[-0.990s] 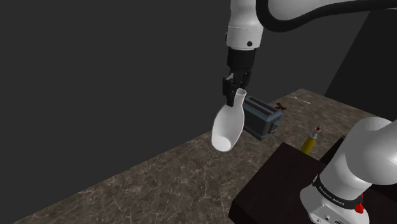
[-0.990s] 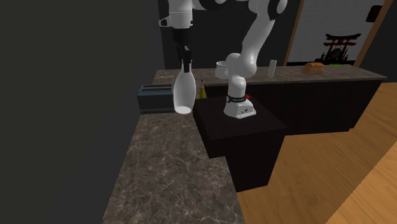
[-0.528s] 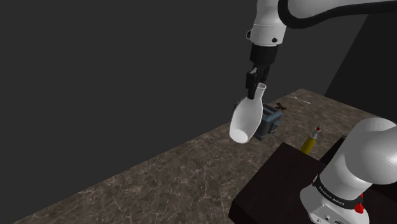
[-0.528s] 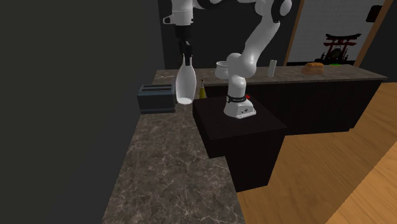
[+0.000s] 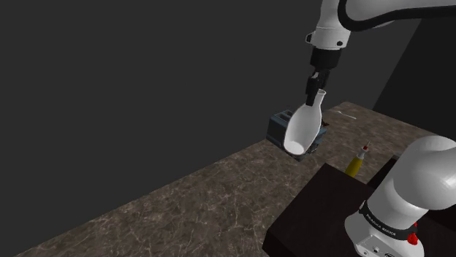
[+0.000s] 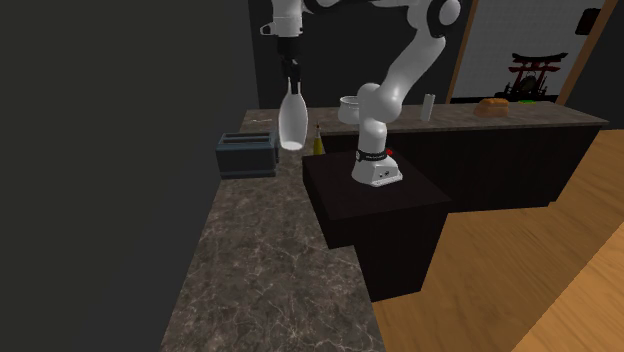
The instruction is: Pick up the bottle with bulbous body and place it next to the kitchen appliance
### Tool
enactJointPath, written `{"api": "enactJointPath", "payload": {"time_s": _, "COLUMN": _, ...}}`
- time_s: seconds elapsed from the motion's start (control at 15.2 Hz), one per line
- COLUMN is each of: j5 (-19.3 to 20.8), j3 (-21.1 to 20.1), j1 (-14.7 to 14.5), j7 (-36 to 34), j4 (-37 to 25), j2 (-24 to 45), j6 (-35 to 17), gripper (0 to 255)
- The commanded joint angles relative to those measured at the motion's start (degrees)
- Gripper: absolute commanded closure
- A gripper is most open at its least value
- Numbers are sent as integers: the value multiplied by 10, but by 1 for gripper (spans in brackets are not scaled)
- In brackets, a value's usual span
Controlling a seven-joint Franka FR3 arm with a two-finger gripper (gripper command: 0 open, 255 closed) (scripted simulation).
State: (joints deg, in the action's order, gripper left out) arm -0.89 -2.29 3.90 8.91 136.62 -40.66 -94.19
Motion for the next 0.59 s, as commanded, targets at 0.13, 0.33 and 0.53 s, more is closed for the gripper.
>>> {"api": "enactJointPath", "payload": {"time_s": 0.13, "j5": 34, "j3": 49, "j1": 22, "j7": 56, "j4": 10, "j2": -14, "j6": 3, "gripper": 255}}
{"api": "enactJointPath", "payload": {"time_s": 0.33, "j5": 61, "j3": 87, "j1": 38, "j7": 98, "j4": 8, "j2": -14, "j6": 3, "gripper": 255}}
{"api": "enactJointPath", "payload": {"time_s": 0.53, "j5": 86, "j3": 124, "j1": 54, "j7": 140, "j4": 1, "j2": -8, "j6": 1, "gripper": 255}}
